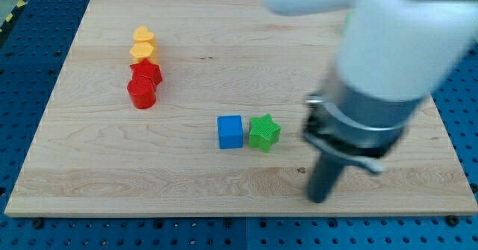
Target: Push the green star towards the green circle
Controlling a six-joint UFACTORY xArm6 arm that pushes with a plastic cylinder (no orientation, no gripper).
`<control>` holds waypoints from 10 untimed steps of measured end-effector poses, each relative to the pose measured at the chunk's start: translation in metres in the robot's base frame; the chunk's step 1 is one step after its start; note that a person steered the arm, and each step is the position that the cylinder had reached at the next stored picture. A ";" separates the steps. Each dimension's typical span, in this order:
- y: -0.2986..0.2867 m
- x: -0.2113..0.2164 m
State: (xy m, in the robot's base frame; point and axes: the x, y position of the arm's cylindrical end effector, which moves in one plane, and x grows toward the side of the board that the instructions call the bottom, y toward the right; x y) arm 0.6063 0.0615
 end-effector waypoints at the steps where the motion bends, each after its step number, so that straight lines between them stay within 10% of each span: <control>1: -0.084 -0.017; 10: -0.051 -0.129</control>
State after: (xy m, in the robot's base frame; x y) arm 0.4773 0.0103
